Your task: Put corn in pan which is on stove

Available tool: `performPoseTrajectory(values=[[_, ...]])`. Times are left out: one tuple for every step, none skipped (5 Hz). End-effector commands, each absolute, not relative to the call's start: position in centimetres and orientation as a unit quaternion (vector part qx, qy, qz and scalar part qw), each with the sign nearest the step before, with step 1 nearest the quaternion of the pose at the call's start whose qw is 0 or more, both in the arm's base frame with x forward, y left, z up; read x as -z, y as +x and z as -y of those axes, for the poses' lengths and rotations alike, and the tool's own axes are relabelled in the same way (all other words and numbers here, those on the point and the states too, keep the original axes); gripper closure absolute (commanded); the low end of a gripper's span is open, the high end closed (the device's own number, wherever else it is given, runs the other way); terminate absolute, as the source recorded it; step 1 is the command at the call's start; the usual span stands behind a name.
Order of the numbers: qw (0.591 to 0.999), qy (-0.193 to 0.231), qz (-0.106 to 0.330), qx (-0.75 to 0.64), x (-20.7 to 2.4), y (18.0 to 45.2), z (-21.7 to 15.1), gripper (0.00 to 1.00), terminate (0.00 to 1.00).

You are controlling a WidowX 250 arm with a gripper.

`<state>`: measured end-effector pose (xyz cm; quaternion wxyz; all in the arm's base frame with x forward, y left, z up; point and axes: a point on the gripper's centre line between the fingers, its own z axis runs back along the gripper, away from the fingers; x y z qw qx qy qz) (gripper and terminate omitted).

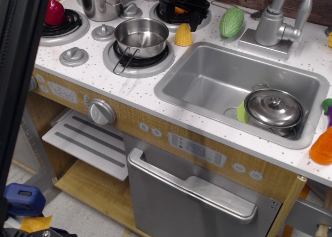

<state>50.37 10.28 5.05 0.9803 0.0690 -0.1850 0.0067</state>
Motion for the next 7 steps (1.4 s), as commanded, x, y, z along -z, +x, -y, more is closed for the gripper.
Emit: performPoseTrajectory(values=[[0.98,0.069,0.185,-0.007,-5.1,50.4,-10.3,0.0,0.0],[0.98,0.065,0.187,0.018,-5.1,50.9,-10.8,0.0,0.0],[0.979,0.051,0.195,0.037,-4.8,51.5,-11.1,0.0,0.0],[0.976,0.039,0.211,0.047,-4.4,51.7,-11.2,0.0,0.0],[0.976,0.026,0.212,0.045,-4.1,52.1,-11.4,1.0,0.0],[0.975,0.041,0.213,0.051,-5.0,52.2,-11.1,1.0,0.0],[0.974,0.058,0.21,0.057,-6.8,52.3,-10.7,1.0,0.0]])
